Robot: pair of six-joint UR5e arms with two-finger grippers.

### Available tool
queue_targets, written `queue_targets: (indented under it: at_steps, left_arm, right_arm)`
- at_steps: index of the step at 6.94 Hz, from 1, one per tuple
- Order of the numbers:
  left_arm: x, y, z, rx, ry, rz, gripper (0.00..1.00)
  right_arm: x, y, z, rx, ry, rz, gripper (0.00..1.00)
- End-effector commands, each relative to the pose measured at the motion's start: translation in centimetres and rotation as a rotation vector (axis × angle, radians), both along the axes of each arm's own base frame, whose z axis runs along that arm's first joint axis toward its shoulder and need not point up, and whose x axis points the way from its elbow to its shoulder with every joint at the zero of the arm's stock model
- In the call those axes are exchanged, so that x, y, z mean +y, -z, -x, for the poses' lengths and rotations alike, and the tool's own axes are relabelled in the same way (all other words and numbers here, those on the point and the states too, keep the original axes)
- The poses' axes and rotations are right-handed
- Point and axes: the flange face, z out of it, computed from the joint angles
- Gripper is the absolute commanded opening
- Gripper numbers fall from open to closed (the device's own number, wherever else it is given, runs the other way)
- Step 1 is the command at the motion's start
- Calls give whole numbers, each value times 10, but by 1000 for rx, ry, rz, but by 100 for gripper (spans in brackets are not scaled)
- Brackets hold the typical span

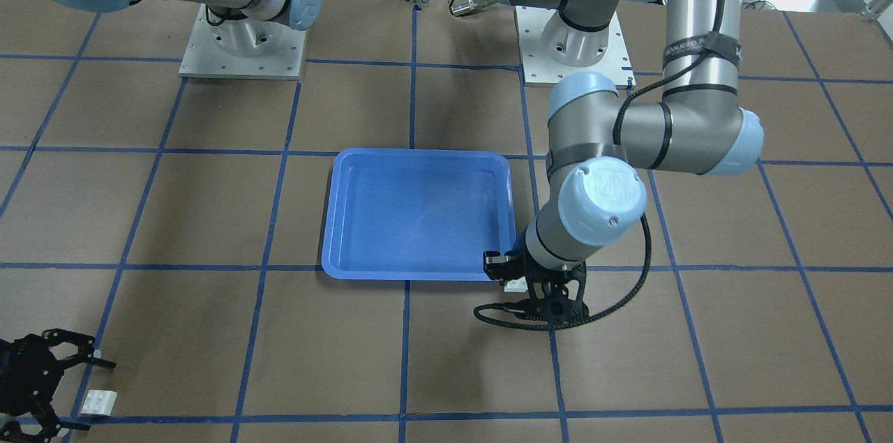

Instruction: Assemble white blocks and place on blue tray

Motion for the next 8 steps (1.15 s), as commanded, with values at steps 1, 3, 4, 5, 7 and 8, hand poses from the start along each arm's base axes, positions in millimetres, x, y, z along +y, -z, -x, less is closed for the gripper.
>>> queue_targets:
  at_steps: [1,3,4,5,7,8]
  left_arm:
    - [63,7,81,-1,-61,21,22]
    - [89,38,91,-5,-53,12,20]
    - [109,59,93,-2,-88,20,20]
    - [120,72,94,15,-84,66,20]
    - [141,91,116,6,-76,30,20]
    - [153,86,120,-7,-62,31,20]
  right_arm:
    - [0,0,1,4,-6,4,67]
    - [0,-4,2,15,-6,8,2]
    - [0,-8,2,17,-6,12,0]
    - [-1,-23,-4,30,-31,38,0]
    - [-1,-74,-70,54,-175,112,0]
    - [6,-89,-107,48,-209,103,0]
